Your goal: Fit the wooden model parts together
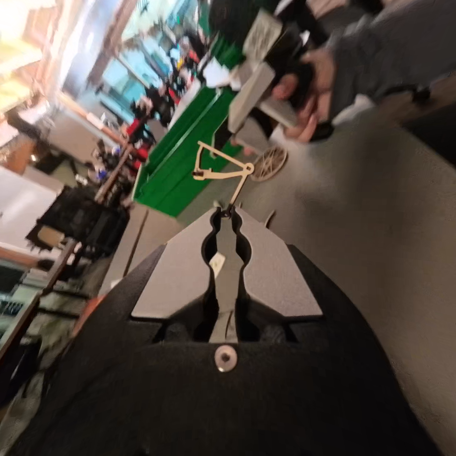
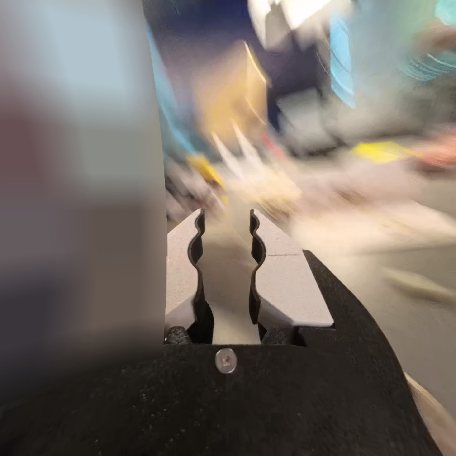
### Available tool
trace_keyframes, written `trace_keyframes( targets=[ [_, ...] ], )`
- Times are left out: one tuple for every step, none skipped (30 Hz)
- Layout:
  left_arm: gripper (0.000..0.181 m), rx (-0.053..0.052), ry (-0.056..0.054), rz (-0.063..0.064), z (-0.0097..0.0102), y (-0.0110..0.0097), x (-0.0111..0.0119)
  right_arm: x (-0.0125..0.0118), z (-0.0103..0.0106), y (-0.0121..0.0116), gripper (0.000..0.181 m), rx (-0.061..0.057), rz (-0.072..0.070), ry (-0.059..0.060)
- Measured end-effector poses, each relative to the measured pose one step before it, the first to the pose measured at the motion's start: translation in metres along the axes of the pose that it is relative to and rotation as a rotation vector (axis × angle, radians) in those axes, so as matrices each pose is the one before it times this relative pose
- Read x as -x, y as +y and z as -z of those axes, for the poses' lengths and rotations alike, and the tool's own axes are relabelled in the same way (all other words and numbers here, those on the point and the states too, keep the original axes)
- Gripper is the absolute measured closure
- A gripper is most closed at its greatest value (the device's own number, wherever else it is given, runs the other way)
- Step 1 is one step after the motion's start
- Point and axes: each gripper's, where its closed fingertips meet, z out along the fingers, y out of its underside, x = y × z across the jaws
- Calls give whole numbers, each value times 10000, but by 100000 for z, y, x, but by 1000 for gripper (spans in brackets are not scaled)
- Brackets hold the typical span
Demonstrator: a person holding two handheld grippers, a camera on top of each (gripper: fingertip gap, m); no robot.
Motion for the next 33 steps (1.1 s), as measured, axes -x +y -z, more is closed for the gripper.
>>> trace_keyframes(
  targets=[
    [174,614,59,169,249,1288,106,-1076,-134,2048,148,1614,826,1049],
    [175,615,98,183,131,1242,30,-709,-435,2089,149,1608,607,745],
    [174,606,66,76,45,1164,22,-14,-679,1740,149,1361,419,236],
    [174,544,14,-14,-31,1013,45,33,-764,1134,151,946,291,170],
    [174,470,12,-23,-90,824,10,-280,-715,909,154,753,276,318],
    [174,360,33,17,-125,613,-32,-114,-610,808,156,646,277,143],
    [174,285,115,91,-155,456,-146,58,-447,333,158,302,75,-46],
    [174,146,142,128,-150,221,-192,193,-89,-524,161,-250,-200,-237],
    [174,89,163,130,-148,110,-232,14,-120,31,163,76,-213,-160],
    [174,73,139,91,-144,86,-197,-245,-114,190,168,148,-115,43],
    [174,99,156,44,-165,123,-231,-203,-15,8,178,12,-13,76],
    [174,113,169,10,-173,119,-245,-55,15,19,181,24,13,21],
    [174,137,198,-10,-205,143,-277,-31,122,96,181,89,43,40],
    [174,143,201,-36,-243,135,-260,-184,267,225,181,117,153,175],
    [174,132,197,-66,-254,104,-233,-377,453,286,181,61,165,306],
    [174,128,221,-68,-287,57,-223,-374,607,112,181,-101,14,264],
    [174,147,246,-33,-319,16,-221,-208,707,-124,181,-278,-123,115],
    [174,99,264,-46,-324,-103,-208,-157,730,-306,181,-370,-162,67],
    [174,66,285,-52,-339,-232,-211,-212,711,-275,181,-308,-117,125],
    [174,39,312,-63,-356,-306,-240,-168,628,-263,181,-241,-30,126],
    [174,67,331,-77,-396,-305,-247,-65,504,-291,181,-207,-7,83],
    [174,87,276,-87,-425,-267,-163,79,337,-343,181,-191,10,27],
    [174,116,272,-72,-450,-226,-143,385,150,-426,181,-222,68,-139],
    [174,-34,95,-43,-352,-431,129,527,-42,-388,181,-191,53,-210],
    [174,-65,178,-44,-282,-404,8,371,-203,-120,181,-22,49,-132],
    [174,-77,240,25,-190,-368,-92,226,-323,181,181,142,126,-50],
    [169,-81,197,109,-102,-325,-39,163,-393,304,181,200,152,-23],
    [160,-64,175,119,34,-244,-24,68,-387,244,181,153,119,10],
    [149,-20,199,120,145,-78,-64,145,-345,114,181,52,77,-56],
    [135,-7,261,146,253,48,-175,198,-283,-13,181,-25,21,-92],
    [126,-68,241,209,336,67,-175,100,-237,-110,181,-69,34,-14],
    [122,-164,194,265,449,14,-135,86,-220,-110,181,-60,96,15],
    [120,-319,75,344,503,-165,45,127,-229,-58,181,-8,109,4]
  ],
)
